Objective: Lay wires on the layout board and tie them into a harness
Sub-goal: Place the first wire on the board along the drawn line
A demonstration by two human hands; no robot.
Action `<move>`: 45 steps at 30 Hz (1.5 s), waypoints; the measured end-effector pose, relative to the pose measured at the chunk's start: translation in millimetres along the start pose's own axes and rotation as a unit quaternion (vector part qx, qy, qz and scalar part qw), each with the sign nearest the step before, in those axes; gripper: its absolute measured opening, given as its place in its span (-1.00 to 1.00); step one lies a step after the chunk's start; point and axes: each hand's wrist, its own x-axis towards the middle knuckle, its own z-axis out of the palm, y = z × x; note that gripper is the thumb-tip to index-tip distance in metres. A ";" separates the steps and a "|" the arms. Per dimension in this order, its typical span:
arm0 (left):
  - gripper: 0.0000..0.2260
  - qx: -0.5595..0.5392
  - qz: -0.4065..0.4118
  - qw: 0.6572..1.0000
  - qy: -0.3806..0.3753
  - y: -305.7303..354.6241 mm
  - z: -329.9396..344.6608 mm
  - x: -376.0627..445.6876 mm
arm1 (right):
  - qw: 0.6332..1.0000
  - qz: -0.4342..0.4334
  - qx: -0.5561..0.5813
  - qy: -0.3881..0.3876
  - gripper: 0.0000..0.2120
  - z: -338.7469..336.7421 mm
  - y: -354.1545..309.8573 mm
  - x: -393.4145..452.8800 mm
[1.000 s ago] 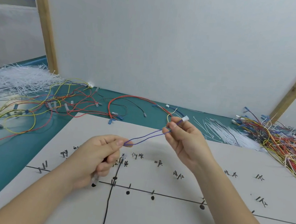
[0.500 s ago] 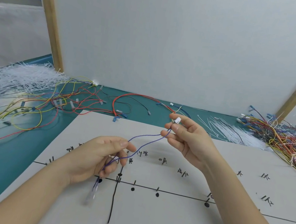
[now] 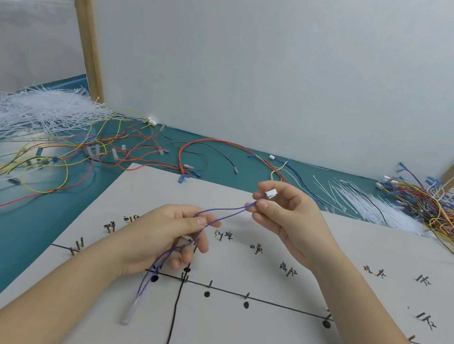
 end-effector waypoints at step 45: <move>-0.85 0.416 -0.084 0.902 0.076 1.2 -18.1 -23.1 | 0.821 -0.005 -0.567 -0.069 -0.78 95.2 30.7 50.6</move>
